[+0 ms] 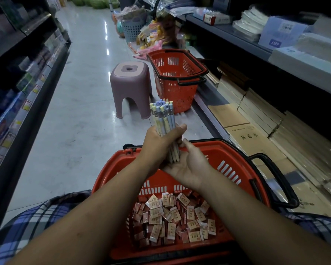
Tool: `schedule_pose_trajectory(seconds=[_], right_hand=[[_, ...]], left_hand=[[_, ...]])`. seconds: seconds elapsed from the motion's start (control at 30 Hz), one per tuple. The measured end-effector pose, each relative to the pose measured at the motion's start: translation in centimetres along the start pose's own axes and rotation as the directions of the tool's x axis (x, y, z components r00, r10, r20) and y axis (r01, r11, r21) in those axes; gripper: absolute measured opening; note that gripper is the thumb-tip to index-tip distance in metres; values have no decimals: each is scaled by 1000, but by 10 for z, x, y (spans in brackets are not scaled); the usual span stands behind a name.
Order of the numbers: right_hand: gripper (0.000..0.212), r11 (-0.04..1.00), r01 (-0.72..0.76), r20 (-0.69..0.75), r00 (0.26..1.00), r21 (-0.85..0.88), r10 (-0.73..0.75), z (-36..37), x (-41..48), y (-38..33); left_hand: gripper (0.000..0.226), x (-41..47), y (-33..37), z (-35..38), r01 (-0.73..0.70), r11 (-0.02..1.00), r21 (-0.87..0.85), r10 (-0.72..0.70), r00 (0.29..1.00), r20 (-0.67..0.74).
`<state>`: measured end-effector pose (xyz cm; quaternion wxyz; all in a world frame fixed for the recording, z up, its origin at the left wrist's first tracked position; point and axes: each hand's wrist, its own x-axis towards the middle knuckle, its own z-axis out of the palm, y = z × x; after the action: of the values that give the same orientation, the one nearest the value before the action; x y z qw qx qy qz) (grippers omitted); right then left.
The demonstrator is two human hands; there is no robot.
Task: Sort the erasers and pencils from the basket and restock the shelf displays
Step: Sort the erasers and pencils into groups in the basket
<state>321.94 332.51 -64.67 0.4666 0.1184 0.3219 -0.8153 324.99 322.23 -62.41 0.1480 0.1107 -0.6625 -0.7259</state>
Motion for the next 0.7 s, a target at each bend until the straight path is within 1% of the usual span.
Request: schedule_pose_trajectory(seconds=[0.1, 0.17, 0.27, 0.33, 0.4, 0.43, 0.5, 0.57, 0.63, 0.7], right_hand=[[68, 996, -39, -77, 996, -85, 32, -11, 3, 1], [71, 984, -57, -190, 981, -170, 24, -21, 6, 1], [69, 954, -69, -336, 941, -293, -35, -46, 11, -5], [67, 941, -92, -407, 912, -326, -51, -68, 13, -12], [60, 904, -143, -473, 878, -402, -72, -92, 14, -17], [54, 863, -191, -505, 859, -468, -84, -104, 14, -19], [38, 753, -288, -552, 825, -592, -118, -125, 16, -23], [26, 639, -402, -594, 798, -656, -107, -142, 20, -24], [21, 541, -475, -617, 780, -694, -106, -159, 24, -26], [21, 449, -528, -632, 766, -721, -114, -176, 28, -25]], left_hand=[[21, -3, -10, 0, 35, 999, 26, -35, 999, -24], [22, -2, -17, -4, 70, 994, 85, -70, 998, -4], [23, 1, -26, -16, 146, 973, 176, -153, 988, 26], [22, 0, -39, -22, 212, 956, 201, -221, 975, 23], [20, -4, -61, -30, 291, 927, 236, -310, 950, 45], [20, -6, -74, -34, 337, 897, 286, -373, 925, 77], [21, -12, -99, -41, 426, 803, 417, -523, 839, 149], [22, -17, -119, -47, 471, 716, 516, -629, 755, 184], [20, -20, -138, -48, 500, 658, 563, -684, 709, 171], [21, -22, -159, -46, 540, 627, 562, -712, 690, 131]])
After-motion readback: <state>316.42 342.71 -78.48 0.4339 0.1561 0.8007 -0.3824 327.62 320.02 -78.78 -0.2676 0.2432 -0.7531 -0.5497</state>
